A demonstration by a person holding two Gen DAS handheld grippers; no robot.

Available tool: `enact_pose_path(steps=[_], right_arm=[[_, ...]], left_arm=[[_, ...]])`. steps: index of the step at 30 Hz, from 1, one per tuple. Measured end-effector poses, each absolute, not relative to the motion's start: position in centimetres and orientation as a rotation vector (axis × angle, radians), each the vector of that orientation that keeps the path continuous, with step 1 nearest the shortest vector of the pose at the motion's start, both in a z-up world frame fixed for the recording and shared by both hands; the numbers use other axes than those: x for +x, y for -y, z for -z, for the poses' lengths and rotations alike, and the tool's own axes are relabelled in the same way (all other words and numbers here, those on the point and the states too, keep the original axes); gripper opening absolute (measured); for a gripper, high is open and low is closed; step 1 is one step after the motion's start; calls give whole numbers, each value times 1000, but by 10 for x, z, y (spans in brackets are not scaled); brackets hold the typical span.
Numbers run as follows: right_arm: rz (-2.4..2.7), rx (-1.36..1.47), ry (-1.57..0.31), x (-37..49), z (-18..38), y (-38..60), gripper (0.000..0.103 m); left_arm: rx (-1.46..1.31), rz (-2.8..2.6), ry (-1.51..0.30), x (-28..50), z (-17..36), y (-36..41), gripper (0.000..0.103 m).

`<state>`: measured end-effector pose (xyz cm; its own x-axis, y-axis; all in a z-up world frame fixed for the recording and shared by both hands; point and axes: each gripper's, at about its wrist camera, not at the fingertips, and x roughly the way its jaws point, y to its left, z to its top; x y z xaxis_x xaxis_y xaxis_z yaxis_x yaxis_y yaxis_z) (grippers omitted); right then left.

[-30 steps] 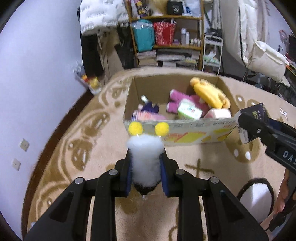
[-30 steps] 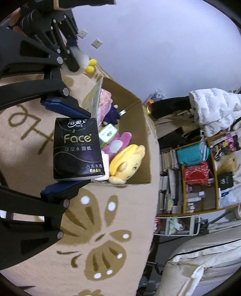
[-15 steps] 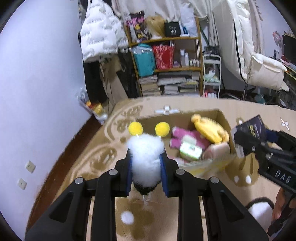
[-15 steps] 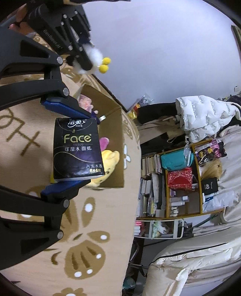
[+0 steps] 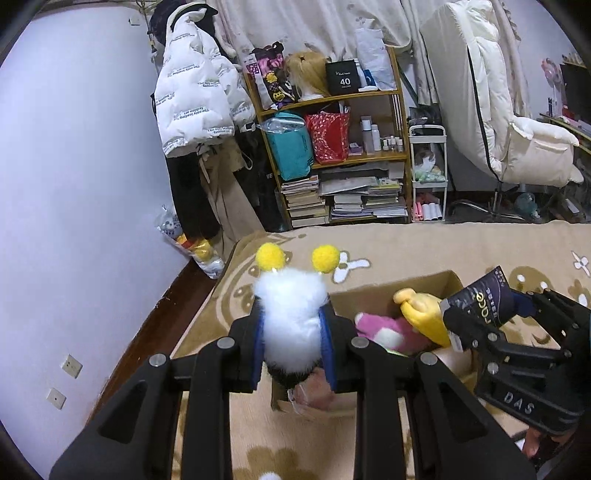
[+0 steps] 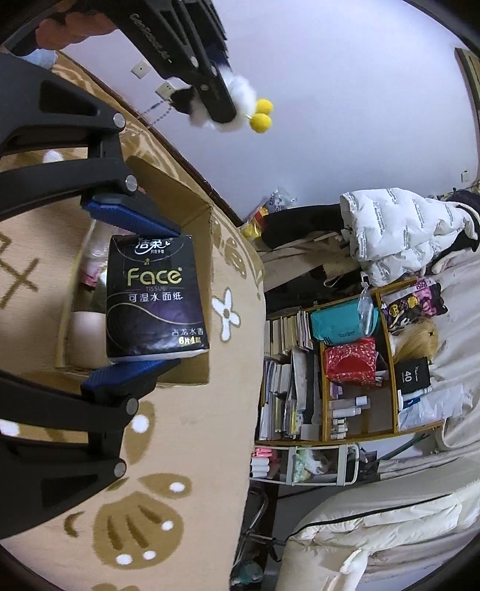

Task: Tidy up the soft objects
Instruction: 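Lift the pom-pom toy and Face box and carry both over the box, then lower both items into the box and open both tools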

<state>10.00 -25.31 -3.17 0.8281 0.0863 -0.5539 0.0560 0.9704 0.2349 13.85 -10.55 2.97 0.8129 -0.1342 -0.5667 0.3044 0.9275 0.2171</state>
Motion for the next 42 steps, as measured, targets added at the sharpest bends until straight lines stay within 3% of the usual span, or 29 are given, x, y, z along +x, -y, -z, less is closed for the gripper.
enact_pose_path(steps=[11, 30, 32, 36, 38, 40, 42], right_arm=[[-34, 207, -627, 140, 45, 253, 65], [-40, 230, -718, 162, 82, 264, 67], [-46, 225, -719, 161, 82, 262, 67], [-43, 217, -724, 161, 81, 260, 68], [-40, 219, -733, 161, 82, 260, 69], [-38, 221, -736, 161, 81, 260, 73], [-32, 223, -733, 157, 79, 260, 84]], left_arm=[[315, 241, -585, 183, -9, 118, 24], [254, 253, -763, 207, 67, 112, 27], [247, 248, -776, 208, 68, 109, 31], [235, 226, -802, 204, 70, 98, 54], [240, 208, -787, 198, 68, 93, 57], [245, 197, -776, 193, 66, 89, 65], [252, 200, -790, 190, 63, 87, 73]])
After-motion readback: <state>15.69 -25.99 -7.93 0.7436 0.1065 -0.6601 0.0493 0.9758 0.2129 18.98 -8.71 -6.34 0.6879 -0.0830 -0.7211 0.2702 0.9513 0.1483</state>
